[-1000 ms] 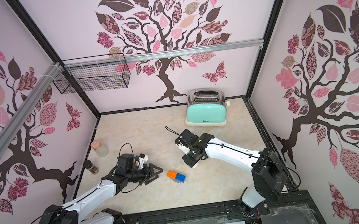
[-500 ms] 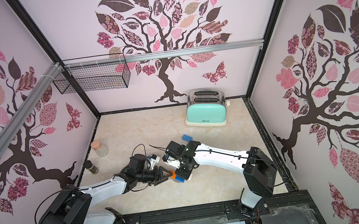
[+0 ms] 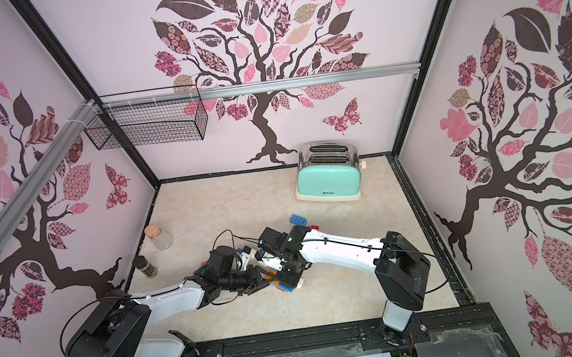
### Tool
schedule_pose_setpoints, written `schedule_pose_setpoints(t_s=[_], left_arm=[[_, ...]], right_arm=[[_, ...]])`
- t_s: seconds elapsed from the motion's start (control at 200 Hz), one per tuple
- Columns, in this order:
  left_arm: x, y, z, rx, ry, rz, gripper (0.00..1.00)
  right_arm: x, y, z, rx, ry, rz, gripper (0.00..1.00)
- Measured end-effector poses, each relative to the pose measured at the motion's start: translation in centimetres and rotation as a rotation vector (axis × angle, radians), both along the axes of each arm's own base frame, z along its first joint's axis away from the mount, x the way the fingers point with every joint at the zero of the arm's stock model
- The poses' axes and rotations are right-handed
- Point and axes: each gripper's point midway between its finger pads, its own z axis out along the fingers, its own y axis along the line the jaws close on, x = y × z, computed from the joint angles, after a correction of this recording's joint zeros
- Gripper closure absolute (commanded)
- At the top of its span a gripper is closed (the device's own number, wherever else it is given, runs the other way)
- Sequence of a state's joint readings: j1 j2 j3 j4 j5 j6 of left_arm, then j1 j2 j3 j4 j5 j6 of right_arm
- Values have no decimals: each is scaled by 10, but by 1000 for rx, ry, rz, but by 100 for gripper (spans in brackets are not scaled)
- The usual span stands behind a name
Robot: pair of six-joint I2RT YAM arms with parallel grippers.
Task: Assemble a heart with lego
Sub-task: Assemble the lego brick with the lego brick.
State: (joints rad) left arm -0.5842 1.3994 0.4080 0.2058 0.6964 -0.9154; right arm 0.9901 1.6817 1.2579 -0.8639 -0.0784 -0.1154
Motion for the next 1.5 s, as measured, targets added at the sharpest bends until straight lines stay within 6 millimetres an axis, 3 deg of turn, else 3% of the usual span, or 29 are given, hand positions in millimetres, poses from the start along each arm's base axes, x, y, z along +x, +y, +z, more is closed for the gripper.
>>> schedule_pose_setpoints(t_s=[0.455, 0.72, 1.08, 1.501], left_arm=[[0, -1, 1, -5, -11, 0, 55], [0, -1, 1, -8, -12, 1, 56], [0, 0, 0, -7, -14, 3, 56], [1, 0, 0, -7, -15, 12, 54]], right_arm=[[5, 9, -7, 4, 20, -103, 74], [-3, 14, -7, -15, -21, -105, 74], [-3, 14, -10, -47, -83, -119, 74], [-1, 11, -19, -21, -33, -129, 74]])
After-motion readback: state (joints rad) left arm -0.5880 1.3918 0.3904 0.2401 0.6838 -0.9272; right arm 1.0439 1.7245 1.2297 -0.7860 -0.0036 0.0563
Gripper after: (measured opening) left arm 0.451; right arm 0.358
